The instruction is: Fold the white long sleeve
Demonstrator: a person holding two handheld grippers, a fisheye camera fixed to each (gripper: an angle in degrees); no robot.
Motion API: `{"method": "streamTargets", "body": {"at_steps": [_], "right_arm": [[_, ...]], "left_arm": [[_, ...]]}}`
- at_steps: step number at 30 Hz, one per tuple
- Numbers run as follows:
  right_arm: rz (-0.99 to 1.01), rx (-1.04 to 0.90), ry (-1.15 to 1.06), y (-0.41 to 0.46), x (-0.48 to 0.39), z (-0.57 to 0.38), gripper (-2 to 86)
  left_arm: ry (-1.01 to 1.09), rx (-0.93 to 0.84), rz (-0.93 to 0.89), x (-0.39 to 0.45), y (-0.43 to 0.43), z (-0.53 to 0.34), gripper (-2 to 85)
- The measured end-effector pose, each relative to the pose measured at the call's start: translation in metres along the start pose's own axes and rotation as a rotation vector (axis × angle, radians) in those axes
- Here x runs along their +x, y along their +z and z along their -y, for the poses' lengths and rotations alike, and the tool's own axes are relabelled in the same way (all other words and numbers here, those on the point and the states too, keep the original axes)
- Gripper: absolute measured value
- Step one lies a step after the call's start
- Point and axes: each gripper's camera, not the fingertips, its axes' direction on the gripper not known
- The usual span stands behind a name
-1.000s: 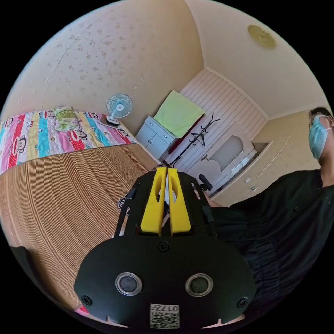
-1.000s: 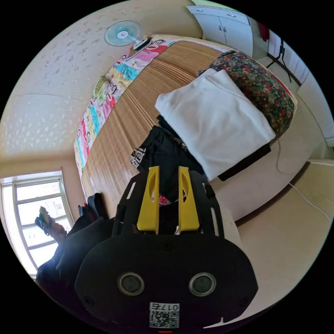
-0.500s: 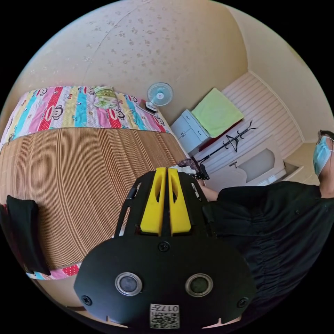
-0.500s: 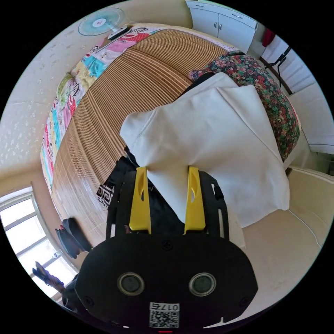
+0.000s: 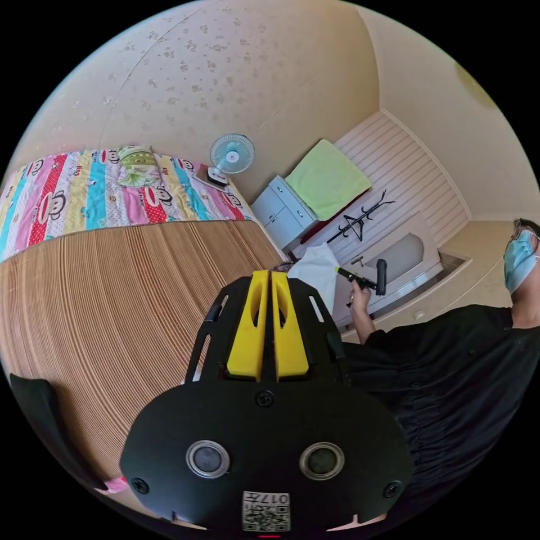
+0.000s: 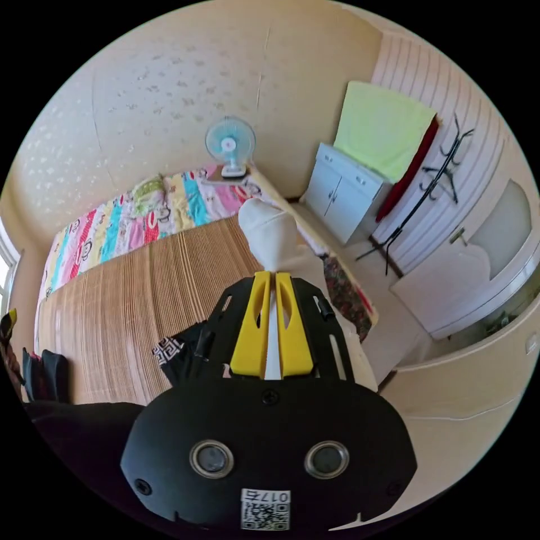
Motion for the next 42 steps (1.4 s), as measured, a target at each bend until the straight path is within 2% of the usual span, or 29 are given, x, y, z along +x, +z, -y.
{"method": "streamTargets", "body": {"at_steps": [7,9,11,13,15,16,18,19,21,23,26,30,31,33,39,42], "right_arm": [[0.166,0.574,-0.105,-0.217,-0.003,-0.028,1.4],[0.293,0.773,-0.111,-0.275,0.01,-0.056,1.4],[0.414,0.885,-0.063,-0.294,0.032,-0.074,1.4],[0.655,1.002,-0.014,-0.289,0.067,-0.089,1.5],[1.175,1.137,-0.03,-0.253,0.117,-0.097,1.5],[1.315,1.174,-0.063,-0.241,0.125,-0.097,1.5],[1.862,1.393,-0.258,-0.189,0.13,-0.094,1.4],[1.986,1.47,-0.313,-0.175,0.127,-0.093,1.4],[2.395,1.766,-0.438,-0.13,0.103,-0.09,1.3],[2.522,1.884,-0.42,-0.11,0.078,-0.09,1.4],[2.726,1.732,-0.223,-0.093,0.014,-0.085,1.4],[3.109,1.532,-0.071,-0.097,-0.115,-0.108,1.3],[3.15,1.507,-0.048,-0.1,-0.132,-0.113,1.3],[3.319,1.286,0.019,-0.114,-0.196,-0.128,1.3],[3.506,0.909,0.133,-0.134,-0.297,-0.17,1.5],[3.574,0.838,0.194,-0.128,-0.323,-0.187,1.5]], "left_arm": [[0.123,-0.008,-0.07,0.004,-0.007,0.014,-1.0],[0.155,-0.002,-0.082,0.006,-0.017,0.014,-0.9],[0.19,0.019,-0.093,0.007,-0.033,0.012,-0.7],[0.21,0.04,-0.105,0.008,-0.046,0.009,-0.4],[0.225,0.056,-0.122,0.008,-0.061,0.007,0.1],[0.23,0.065,-0.13,0.007,-0.071,0.006,0.8],[0.237,0.082,-0.151,0.007,-0.086,0.004,2.7],[0.245,0.093,-0.172,0.007,-0.096,0.004,3.8],[0.265,0.109,-0.201,0.009,-0.111,0.002,4.6],[0.295,0.118,-0.216,0.015,-0.127,0.0,5.1],[0.335,0.113,-0.244,0.024,-0.14,-0.001,5.4],[0.378,0.095,-0.23,0.035,-0.157,0.005,6.9],[0.378,0.116,-0.222,0.034,-0.167,0.006,7.6],[0.363,0.153,-0.241,0.032,-0.182,0.008,8.2],[0.447,0.13,-0.42,0.061,-0.19,0.008,14.9],[0.454,0.078,-0.547,0.07,-0.177,0.008,14.5]]}}
